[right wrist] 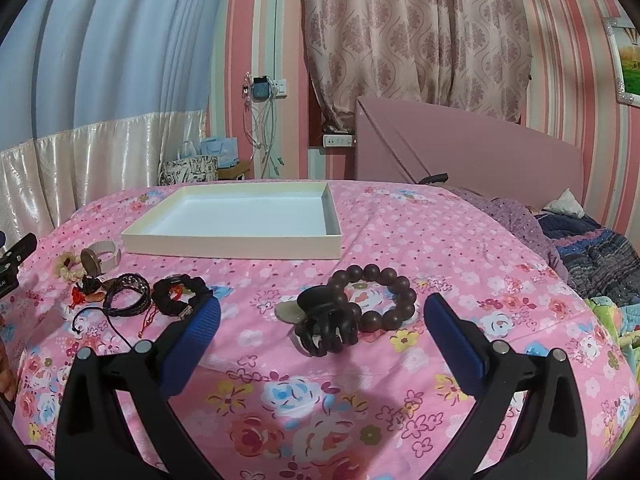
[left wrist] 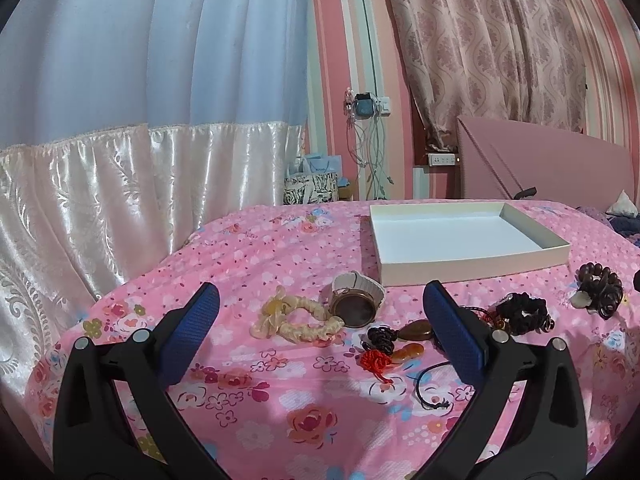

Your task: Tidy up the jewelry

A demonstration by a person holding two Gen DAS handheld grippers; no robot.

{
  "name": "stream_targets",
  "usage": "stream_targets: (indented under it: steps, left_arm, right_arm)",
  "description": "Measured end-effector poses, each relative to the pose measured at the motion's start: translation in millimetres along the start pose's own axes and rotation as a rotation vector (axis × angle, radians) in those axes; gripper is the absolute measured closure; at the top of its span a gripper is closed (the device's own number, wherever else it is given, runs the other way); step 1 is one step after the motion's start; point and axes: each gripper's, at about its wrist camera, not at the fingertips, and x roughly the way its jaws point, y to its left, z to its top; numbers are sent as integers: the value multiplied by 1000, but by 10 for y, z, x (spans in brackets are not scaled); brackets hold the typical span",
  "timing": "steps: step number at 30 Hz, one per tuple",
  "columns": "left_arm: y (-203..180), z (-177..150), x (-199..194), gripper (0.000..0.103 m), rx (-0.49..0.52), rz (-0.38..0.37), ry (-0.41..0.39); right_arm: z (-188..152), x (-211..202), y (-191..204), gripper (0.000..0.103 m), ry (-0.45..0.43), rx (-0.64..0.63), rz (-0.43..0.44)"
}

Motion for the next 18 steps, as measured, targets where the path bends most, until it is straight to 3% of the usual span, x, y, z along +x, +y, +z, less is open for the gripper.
stream_targets:
  steps: [18]
  left_arm:
    - [-28,-5,20,3,4,-4,10]
  right_arm:
    - [-3,60,26,5,22,-5,0]
